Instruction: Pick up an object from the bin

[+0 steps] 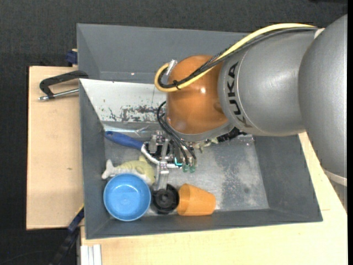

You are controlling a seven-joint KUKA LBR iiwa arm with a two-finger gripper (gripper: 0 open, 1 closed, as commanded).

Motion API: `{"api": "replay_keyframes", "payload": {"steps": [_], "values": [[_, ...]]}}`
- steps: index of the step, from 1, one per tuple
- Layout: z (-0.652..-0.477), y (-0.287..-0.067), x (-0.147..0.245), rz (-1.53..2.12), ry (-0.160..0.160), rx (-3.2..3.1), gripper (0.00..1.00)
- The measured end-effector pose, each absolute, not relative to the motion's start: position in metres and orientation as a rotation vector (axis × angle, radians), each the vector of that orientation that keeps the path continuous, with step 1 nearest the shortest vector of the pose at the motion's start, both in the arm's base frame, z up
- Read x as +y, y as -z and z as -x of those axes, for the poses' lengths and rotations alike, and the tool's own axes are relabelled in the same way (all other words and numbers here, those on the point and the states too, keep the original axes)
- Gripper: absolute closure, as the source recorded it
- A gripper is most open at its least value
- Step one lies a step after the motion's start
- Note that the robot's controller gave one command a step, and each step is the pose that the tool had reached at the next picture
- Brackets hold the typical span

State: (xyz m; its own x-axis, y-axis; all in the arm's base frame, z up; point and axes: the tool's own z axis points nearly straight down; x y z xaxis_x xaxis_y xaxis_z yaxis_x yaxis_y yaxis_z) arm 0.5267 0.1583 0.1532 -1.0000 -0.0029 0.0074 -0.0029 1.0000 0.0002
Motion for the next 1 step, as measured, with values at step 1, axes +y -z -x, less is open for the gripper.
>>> {"api": "replay_keyframes", "payload": {"steps": [1], "values": [[-0.5754,-0.0741,0.1328,0.057,0.012,-3.161,0.00]]}}
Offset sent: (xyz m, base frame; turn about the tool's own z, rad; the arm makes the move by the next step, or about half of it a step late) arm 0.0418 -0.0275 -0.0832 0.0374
